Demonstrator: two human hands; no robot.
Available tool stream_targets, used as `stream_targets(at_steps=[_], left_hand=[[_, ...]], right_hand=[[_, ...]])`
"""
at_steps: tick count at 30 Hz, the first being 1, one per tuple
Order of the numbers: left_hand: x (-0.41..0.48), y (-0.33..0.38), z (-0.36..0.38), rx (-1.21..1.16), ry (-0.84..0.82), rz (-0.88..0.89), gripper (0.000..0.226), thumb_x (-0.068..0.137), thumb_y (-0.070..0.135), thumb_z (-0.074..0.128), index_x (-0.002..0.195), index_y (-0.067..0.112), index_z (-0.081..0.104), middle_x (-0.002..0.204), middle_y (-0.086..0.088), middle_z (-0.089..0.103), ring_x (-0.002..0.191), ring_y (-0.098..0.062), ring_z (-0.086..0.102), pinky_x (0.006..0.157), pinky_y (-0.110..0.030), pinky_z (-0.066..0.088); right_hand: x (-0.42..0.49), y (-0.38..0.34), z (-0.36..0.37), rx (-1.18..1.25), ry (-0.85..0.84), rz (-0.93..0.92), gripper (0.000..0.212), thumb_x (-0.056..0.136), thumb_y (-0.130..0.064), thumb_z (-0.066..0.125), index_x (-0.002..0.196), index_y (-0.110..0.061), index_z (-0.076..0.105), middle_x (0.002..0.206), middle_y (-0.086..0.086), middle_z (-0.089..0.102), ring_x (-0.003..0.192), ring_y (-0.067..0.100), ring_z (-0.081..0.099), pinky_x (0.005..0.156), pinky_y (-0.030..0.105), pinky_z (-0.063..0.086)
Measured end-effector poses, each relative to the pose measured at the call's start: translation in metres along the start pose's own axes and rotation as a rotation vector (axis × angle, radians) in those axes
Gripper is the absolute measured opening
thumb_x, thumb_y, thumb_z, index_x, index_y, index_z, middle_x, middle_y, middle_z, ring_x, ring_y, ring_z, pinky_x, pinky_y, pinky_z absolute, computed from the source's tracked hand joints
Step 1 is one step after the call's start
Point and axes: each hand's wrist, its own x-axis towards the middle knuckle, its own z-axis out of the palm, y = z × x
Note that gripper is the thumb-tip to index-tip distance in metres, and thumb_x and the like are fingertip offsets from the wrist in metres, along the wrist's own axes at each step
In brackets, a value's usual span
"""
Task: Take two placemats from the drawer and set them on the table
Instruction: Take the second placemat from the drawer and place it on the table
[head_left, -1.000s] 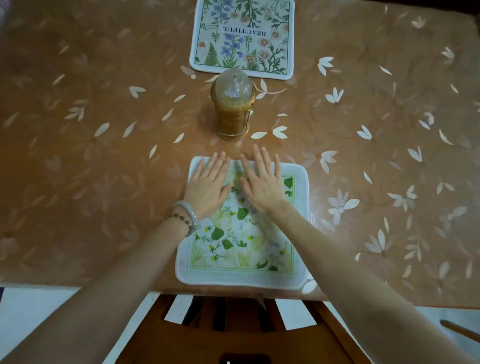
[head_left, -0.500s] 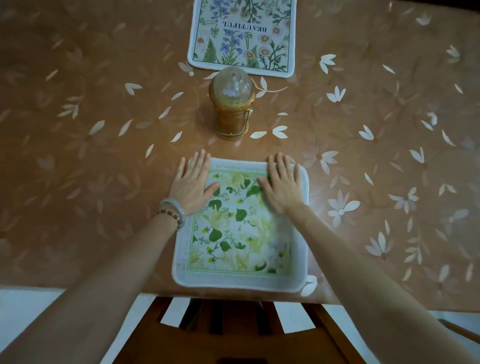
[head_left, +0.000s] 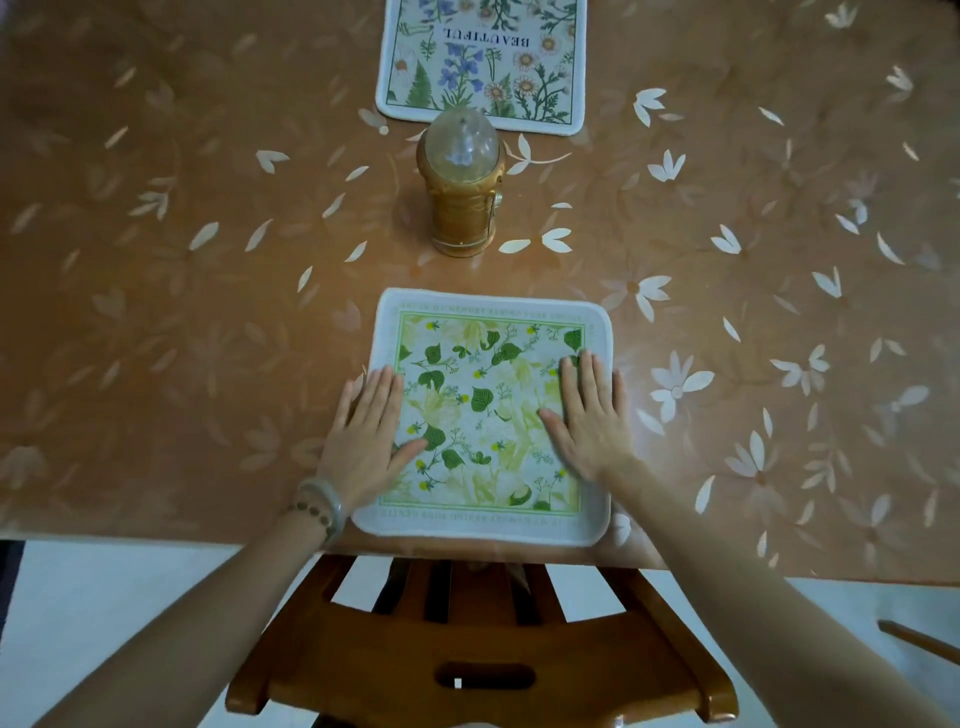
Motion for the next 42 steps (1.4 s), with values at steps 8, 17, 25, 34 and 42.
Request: stream_targets(at_steps=[8, 17, 25, 34, 42], left_hand=[[-0.057, -0.002, 0.015, 0.053, -0.08, 0.044, 0.089, 0.093, 0.068, 0.018, 0.151, 0.001, 0.014, 0.16, -0.015, 0.015, 0.149, -0.022, 0.002, 0.119, -0.05, 0.003], [-0.044, 0.045, 0.017, 0.059, -0.079, 0.174, 0.091, 0.091, 0.072, 0.011, 0.151, 0.004, 0.012, 0.161, -0.013, 0.01, 0.149, -0.022, 0.001, 0.119, -0.053, 0.008], [-0.043, 0.054, 0.024, 0.069, -0.065, 0.197, 0.088, 0.093, 0.069, 0.012, 0.153, 0.006, 0.015, 0.161, -0.008, -0.002, 0.149, -0.021, 0.006, 0.12, -0.053, 0.006], [-0.044, 0.059, 0.015, 0.085, -0.117, 0.111, 0.089, 0.085, 0.074, -0.007, 0.153, 0.017, 0.0, 0.162, -0.001, 0.001, 0.146, -0.013, -0.019, 0.117, -0.058, -0.004], [-0.052, 0.074, -0.038, -0.214, -0.233, 0.012, 0.073, 0.094, 0.062, 0.028, 0.154, 0.03, 0.002, 0.164, -0.001, -0.002, 0.15, -0.022, -0.004, 0.118, -0.05, 0.001]], right_hand=[[-0.07, 0.015, 0.013, -0.154, -0.067, -0.231, 0.071, 0.098, -0.055, 0.012, 0.149, -0.007, 0.023, 0.155, 0.021, 0.019, 0.145, 0.035, 0.013, 0.115, 0.054, 0.013], [-0.073, -0.046, 0.014, -0.147, -0.149, -0.367, 0.083, 0.094, -0.062, 0.009, 0.146, 0.0, 0.025, 0.155, 0.018, 0.023, 0.145, 0.031, 0.017, 0.114, 0.052, 0.014], [-0.072, -0.058, 0.022, -0.159, -0.179, -0.365, 0.083, 0.093, -0.062, 0.01, 0.147, 0.001, 0.022, 0.155, 0.019, 0.02, 0.146, 0.03, 0.013, 0.115, 0.05, 0.014], [-0.071, -0.06, 0.018, -0.202, -0.196, -0.352, 0.072, 0.09, -0.066, 0.005, 0.151, -0.029, 0.017, 0.159, 0.011, 0.014, 0.147, 0.027, 0.013, 0.109, 0.063, 0.007], [-0.073, -0.097, -0.034, -0.07, -0.361, -0.082, 0.068, 0.091, -0.052, 0.04, 0.149, -0.039, 0.006, 0.161, 0.003, -0.006, 0.146, 0.031, 0.0, 0.11, 0.063, 0.008]])
